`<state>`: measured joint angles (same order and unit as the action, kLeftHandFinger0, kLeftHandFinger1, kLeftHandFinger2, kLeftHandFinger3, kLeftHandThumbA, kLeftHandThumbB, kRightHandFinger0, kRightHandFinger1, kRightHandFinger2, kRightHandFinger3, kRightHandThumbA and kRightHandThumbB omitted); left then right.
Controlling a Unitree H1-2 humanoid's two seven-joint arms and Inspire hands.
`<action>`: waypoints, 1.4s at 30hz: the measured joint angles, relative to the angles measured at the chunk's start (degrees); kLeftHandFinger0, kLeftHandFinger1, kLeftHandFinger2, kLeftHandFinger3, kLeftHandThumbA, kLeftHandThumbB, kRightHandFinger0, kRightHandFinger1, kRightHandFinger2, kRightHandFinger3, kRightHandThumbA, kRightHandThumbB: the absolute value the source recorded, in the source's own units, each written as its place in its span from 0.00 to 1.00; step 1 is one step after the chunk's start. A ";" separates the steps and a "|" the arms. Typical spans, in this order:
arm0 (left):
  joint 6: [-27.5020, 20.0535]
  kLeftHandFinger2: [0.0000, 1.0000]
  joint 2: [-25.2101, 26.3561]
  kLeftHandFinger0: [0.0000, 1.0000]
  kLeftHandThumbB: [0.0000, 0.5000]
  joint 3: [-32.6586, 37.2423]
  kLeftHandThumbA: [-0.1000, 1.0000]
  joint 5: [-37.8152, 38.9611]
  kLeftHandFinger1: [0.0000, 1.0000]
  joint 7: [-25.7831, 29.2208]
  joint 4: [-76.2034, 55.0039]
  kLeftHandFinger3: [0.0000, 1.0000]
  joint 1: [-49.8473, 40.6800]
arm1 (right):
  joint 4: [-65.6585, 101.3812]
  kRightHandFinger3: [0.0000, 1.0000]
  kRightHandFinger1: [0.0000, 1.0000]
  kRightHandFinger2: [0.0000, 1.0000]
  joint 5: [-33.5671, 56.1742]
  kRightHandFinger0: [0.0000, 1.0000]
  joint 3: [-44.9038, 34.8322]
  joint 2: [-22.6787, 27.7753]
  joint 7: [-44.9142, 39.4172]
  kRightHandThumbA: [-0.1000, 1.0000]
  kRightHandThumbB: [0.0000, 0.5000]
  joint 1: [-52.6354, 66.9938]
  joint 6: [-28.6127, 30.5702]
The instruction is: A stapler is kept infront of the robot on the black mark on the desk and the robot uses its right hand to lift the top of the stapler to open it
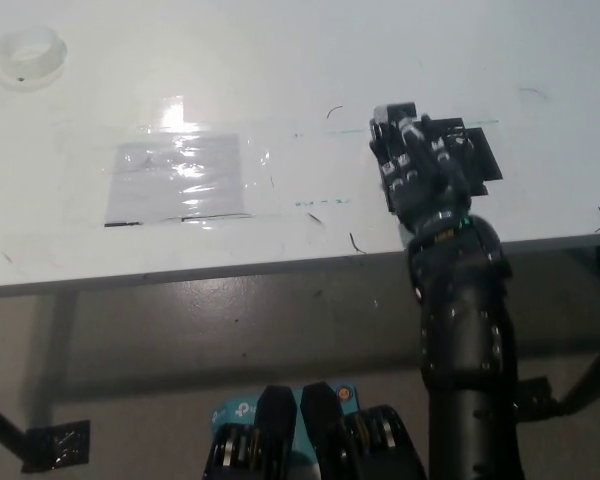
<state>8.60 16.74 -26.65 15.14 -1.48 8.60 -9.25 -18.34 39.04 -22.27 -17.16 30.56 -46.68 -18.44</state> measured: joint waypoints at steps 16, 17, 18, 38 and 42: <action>-0.11 0.61 -0.56 0.44 0.50 0.53 1.00 0.08 0.49 -0.01 -0.28 0.79 -1.42 | -27.15 0.93 0.71 0.78 -0.46 0.58 -1.93 8.20 -3.01 0.73 0.00 -17.11 7.12; -0.12 0.61 -0.69 0.43 0.51 0.54 1.00 0.08 0.49 -0.02 -0.37 0.78 -1.43 | -30.25 0.94 0.72 0.79 -0.52 0.60 -2.26 9.00 -3.57 0.73 0.00 -18.83 8.32; -0.16 0.62 -0.79 0.44 0.51 0.54 1.00 0.08 0.50 -0.02 -0.36 0.78 -1.42 | -33.35 0.94 0.71 0.79 -0.58 0.59 -2.54 9.58 -4.17 0.72 0.00 -20.12 9.58; -0.15 0.60 -1.14 0.43 0.53 0.56 1.00 0.08 0.49 -0.01 -1.16 0.78 -1.48 | -55.54 0.86 0.67 0.72 -2.88 0.57 -3.94 13.88 -7.71 0.67 0.00 -27.54 22.00; -0.14 0.61 -1.15 0.42 0.51 0.56 1.00 0.06 0.48 0.01 -1.09 0.79 -1.39 | -52.18 0.95 0.70 0.76 -2.88 0.64 -4.02 13.00 -8.43 0.73 0.00 -25.38 21.79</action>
<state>8.46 15.58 -26.08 15.20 -1.48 7.51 -10.64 -70.52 36.16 -26.30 -4.16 22.13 -72.06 3.35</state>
